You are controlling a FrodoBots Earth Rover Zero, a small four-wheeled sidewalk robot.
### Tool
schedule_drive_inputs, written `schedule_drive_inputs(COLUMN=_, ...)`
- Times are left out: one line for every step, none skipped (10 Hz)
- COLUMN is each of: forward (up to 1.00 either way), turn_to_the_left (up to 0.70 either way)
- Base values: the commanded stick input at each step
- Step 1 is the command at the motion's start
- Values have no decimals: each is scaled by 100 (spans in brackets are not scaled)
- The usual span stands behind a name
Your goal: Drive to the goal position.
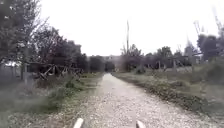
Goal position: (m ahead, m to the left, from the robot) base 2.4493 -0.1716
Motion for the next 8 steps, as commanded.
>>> schedule_drive_inputs(forward=70, turn_to_the_left=0)
schedule_drive_inputs(forward=70, turn_to_the_left=0)
schedule_drive_inputs(forward=70, turn_to_the_left=0)
schedule_drive_inputs(forward=70, turn_to_the_left=0)
schedule_drive_inputs(forward=70, turn_to_the_left=0)
schedule_drive_inputs(forward=70, turn_to_the_left=0)
schedule_drive_inputs(forward=70, turn_to_the_left=0)
schedule_drive_inputs(forward=70, turn_to_the_left=0)
